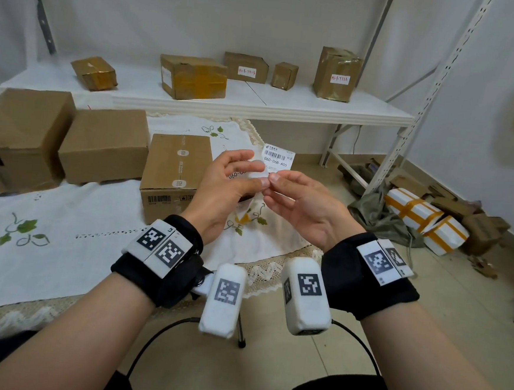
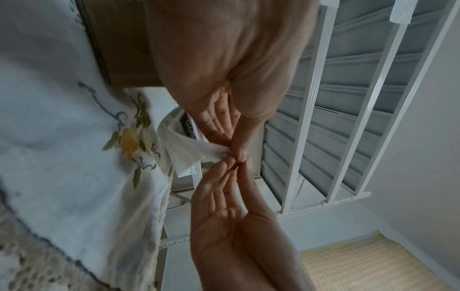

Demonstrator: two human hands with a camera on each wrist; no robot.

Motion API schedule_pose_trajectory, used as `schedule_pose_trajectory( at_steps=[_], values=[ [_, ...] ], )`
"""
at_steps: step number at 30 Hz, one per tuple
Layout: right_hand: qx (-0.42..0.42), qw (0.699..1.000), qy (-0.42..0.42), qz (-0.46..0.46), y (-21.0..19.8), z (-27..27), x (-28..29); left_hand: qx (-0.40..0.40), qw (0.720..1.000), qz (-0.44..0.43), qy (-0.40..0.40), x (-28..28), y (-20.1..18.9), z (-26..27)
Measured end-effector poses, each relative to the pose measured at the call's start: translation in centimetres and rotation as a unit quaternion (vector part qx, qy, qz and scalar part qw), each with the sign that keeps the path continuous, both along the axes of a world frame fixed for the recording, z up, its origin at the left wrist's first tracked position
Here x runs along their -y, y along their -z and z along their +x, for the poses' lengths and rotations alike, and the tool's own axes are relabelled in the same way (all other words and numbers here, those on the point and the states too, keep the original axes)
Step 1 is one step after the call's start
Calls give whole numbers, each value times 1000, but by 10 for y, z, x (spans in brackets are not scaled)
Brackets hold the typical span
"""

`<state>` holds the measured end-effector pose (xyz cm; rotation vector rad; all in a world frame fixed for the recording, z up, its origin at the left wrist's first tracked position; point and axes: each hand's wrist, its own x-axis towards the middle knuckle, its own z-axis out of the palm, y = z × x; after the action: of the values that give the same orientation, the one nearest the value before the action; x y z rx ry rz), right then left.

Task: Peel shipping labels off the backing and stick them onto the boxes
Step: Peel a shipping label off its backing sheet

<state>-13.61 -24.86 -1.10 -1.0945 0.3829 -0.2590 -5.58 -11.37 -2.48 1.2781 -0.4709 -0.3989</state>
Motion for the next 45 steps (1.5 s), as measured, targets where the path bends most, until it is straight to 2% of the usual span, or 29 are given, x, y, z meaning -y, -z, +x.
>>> schedule_pose_trajectory(
  at_steps=[11, 23, 29, 36, 45],
  values=[
    [-6, 1000, -21, -11, -5, -2, -3, -50, 999, -10, 7, 1, -2, 4],
    [-54, 998, 27, -22, -5, 0, 0, -54, 998, -19, -14, 2, -7, 1],
    [-65, 997, 42, -20, -2, 1, 0, -22, 1000, 2, -13, 5, -4, -4],
    [-56, 996, -35, -60, 0, 1, -5, 15, 1000, 3, -10, 4, -5, -8],
    [-28, 997, -3, -66, 4, 3, 0, 61, 997, 41, -37, 3, -2, -4]
  ],
)
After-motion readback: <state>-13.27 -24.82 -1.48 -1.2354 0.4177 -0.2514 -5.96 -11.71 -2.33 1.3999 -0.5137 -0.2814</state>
